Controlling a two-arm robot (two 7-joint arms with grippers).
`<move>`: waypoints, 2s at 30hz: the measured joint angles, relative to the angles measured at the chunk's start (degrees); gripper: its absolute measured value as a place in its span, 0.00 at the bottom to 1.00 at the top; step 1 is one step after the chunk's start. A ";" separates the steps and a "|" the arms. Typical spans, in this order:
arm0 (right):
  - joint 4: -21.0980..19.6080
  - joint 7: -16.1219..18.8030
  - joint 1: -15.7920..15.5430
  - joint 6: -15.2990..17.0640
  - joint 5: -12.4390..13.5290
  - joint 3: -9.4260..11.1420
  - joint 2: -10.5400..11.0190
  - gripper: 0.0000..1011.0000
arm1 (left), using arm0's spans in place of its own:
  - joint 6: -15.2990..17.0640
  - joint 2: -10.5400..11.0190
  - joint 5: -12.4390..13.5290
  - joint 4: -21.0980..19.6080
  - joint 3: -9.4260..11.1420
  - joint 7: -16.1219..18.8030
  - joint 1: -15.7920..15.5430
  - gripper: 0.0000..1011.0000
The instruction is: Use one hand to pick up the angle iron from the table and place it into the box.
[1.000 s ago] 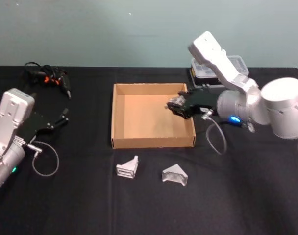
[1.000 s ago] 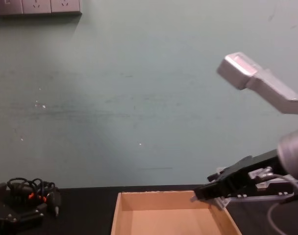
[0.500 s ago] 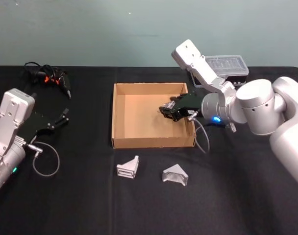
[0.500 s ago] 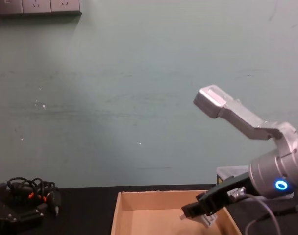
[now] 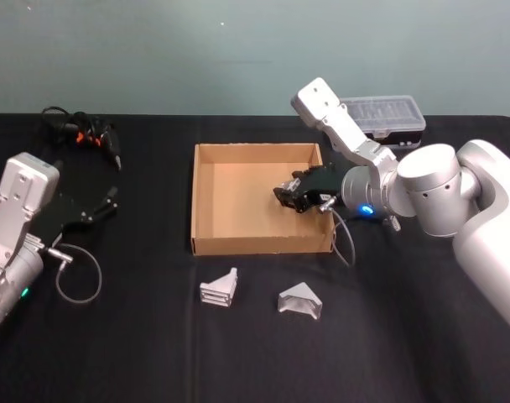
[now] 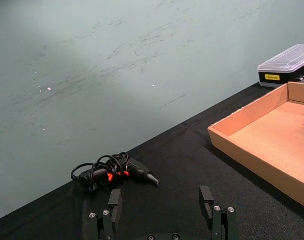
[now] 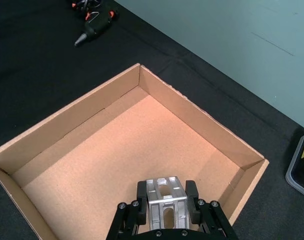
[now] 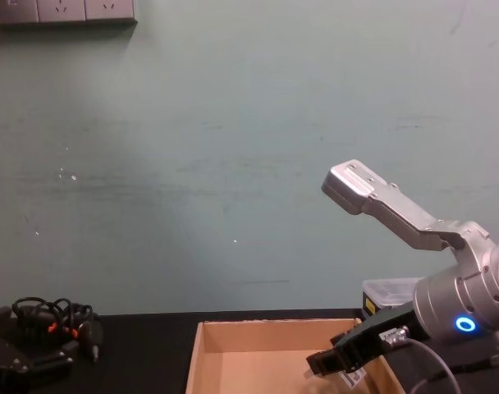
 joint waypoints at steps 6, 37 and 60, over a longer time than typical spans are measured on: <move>-0.19 0.02 -0.02 0.14 0.12 0.02 0.07 0.59 | 0.00 0.00 0.00 0.00 0.00 0.00 0.00 1.00; -27.69 4.17 -12.70 8.27 3.56 5.19 10.25 0.99 | 0.00 0.00 0.00 0.00 0.00 0.00 0.00 1.00; -47.29 5.71 -29.25 13.72 10.78 8.01 22.98 0.99 | 0.00 0.00 0.00 0.00 0.00 0.00 0.00 1.00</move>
